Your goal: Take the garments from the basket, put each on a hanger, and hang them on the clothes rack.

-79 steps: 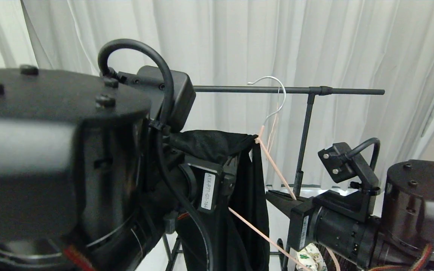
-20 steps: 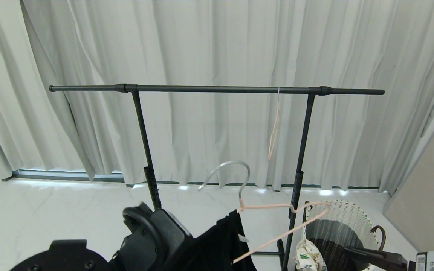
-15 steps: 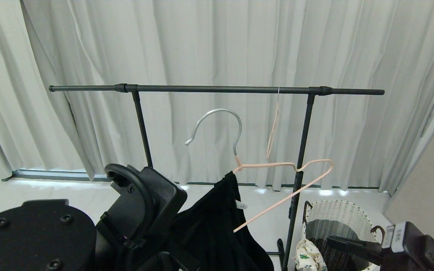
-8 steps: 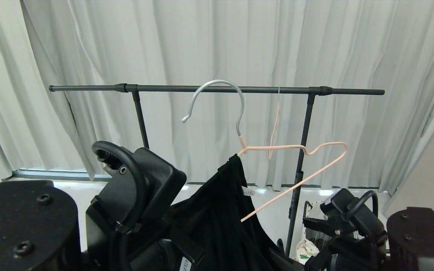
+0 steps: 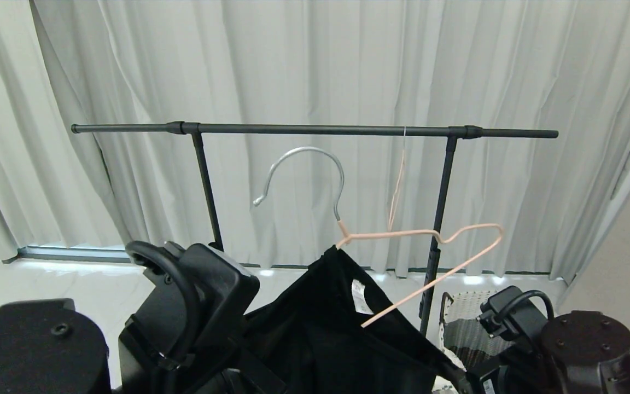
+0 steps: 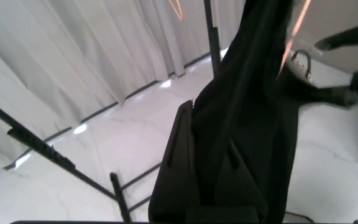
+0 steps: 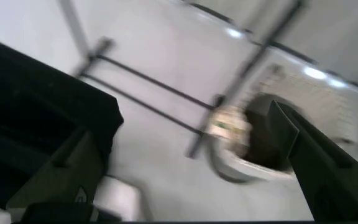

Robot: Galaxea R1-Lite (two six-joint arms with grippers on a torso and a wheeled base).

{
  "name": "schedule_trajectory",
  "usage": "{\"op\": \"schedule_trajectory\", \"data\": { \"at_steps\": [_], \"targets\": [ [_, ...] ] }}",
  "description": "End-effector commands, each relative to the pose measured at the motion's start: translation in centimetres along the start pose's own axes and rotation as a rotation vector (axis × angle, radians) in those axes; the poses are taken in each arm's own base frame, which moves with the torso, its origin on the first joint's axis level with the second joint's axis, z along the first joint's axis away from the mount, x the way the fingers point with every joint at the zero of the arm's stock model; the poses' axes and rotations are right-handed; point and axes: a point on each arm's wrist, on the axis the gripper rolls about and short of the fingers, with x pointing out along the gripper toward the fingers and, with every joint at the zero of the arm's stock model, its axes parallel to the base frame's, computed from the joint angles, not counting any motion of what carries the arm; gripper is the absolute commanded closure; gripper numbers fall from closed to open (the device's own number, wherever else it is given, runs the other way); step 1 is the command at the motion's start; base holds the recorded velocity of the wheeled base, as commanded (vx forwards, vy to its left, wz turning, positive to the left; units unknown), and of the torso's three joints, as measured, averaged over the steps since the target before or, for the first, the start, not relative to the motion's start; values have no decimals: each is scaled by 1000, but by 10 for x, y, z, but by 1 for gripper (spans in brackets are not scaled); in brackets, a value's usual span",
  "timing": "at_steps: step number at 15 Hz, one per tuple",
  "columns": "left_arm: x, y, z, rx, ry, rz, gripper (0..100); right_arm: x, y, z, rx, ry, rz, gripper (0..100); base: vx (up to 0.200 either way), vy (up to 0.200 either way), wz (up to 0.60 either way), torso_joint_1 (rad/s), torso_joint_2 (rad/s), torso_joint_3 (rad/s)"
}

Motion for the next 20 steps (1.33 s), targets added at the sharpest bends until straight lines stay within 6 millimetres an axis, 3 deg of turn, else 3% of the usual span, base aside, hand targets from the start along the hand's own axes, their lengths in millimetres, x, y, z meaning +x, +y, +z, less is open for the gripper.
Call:
{"op": "schedule_trajectory", "data": {
  "at_steps": [1,5,10,13,20],
  "targets": [
    [-1,1,-11,16,25,0,100,8,-30,-4,-16,35,-154,0,0,0,0,0,0,0],
    [-10,4,-34,52,80,-3,100,22,-69,22,50,-13,-321,0,0,0,0,0,0,0],
    [-14,6,-62,144,171,-8,100,22,-73,37,60,-95,-332,0,0,0,0,0,0,0],
    [-10,4,-68,207,205,-14,100,9,-68,39,13,-134,-244,0,0,0,0,0,0,0],
    [27,-12,-53,223,231,88,100,-26,-27,0,-181,-103,60,0,0,0,0,0,0,0]
  ]
}}
